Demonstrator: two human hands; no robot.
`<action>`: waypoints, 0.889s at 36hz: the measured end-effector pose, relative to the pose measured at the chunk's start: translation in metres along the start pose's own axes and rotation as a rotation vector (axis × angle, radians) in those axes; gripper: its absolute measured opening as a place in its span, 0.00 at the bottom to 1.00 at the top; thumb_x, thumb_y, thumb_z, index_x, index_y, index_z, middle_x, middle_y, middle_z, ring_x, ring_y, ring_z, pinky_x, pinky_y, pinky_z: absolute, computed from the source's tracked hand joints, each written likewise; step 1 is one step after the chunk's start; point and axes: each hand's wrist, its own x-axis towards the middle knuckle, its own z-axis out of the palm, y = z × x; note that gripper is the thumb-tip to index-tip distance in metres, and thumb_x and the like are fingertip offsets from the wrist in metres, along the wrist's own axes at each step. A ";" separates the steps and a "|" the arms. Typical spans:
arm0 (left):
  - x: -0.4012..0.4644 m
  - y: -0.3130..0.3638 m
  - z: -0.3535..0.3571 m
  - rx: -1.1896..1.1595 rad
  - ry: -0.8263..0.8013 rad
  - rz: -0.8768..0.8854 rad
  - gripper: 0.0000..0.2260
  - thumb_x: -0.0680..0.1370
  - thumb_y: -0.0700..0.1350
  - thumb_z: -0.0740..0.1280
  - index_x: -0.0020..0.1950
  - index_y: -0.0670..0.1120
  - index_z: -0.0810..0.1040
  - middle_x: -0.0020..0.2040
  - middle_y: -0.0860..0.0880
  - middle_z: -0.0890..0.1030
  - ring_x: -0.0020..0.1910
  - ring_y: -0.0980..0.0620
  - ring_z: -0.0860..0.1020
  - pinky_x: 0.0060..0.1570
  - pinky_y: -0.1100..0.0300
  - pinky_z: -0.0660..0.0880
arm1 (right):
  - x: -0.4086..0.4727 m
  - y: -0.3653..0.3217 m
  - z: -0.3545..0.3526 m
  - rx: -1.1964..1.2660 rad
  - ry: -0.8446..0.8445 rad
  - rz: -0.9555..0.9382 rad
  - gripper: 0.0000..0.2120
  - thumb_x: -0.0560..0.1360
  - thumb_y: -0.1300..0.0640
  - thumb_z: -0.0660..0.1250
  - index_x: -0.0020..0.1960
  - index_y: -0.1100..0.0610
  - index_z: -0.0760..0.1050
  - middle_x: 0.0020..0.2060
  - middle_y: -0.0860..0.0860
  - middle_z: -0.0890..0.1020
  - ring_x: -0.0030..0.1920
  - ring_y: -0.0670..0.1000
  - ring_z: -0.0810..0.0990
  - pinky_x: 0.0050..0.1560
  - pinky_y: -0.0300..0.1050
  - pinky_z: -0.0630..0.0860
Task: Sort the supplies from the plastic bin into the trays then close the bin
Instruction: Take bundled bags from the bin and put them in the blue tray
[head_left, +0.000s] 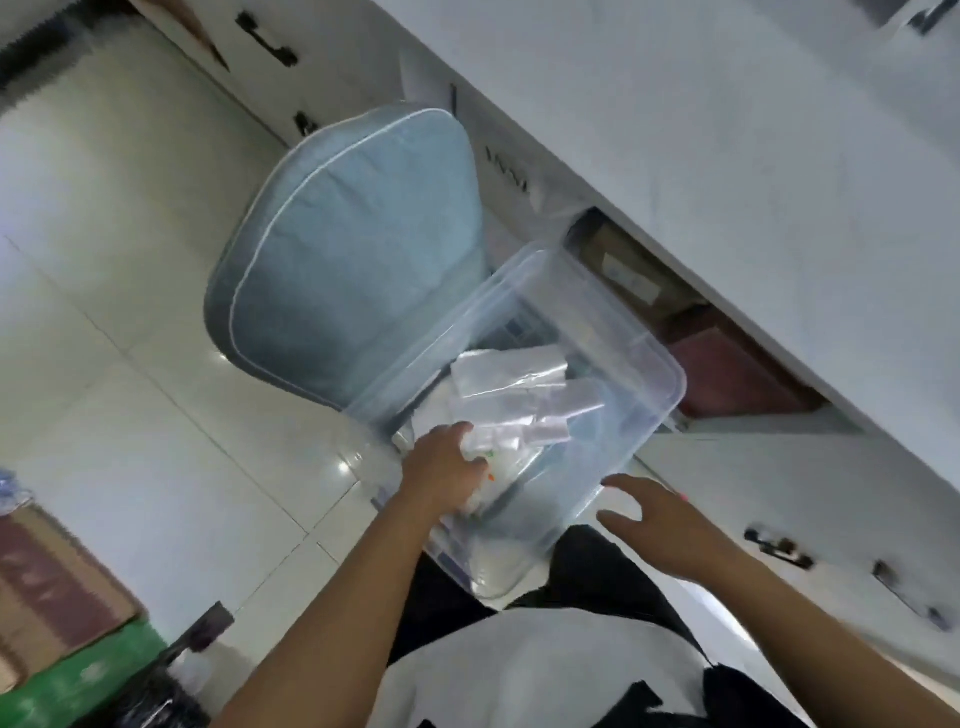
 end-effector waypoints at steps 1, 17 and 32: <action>0.016 0.002 -0.007 0.045 -0.039 0.012 0.28 0.75 0.53 0.65 0.76 0.52 0.66 0.74 0.46 0.70 0.71 0.45 0.69 0.68 0.51 0.68 | 0.003 0.000 0.009 0.014 0.002 0.028 0.26 0.77 0.43 0.64 0.74 0.45 0.66 0.74 0.45 0.69 0.73 0.49 0.67 0.72 0.46 0.61; 0.163 -0.008 0.000 0.641 -0.214 0.114 0.24 0.76 0.46 0.62 0.73 0.49 0.68 0.69 0.43 0.73 0.69 0.40 0.71 0.64 0.48 0.69 | 0.119 0.033 0.071 -0.615 0.233 -0.238 0.32 0.78 0.38 0.43 0.74 0.51 0.69 0.75 0.55 0.68 0.78 0.60 0.56 0.75 0.69 0.40; 0.281 0.063 0.076 0.701 -0.071 0.181 0.33 0.77 0.48 0.65 0.79 0.47 0.54 0.78 0.41 0.59 0.76 0.40 0.59 0.73 0.46 0.60 | 0.158 0.066 0.098 -0.313 0.774 -0.629 0.17 0.73 0.51 0.64 0.55 0.57 0.83 0.67 0.53 0.78 0.65 0.59 0.78 0.68 0.63 0.64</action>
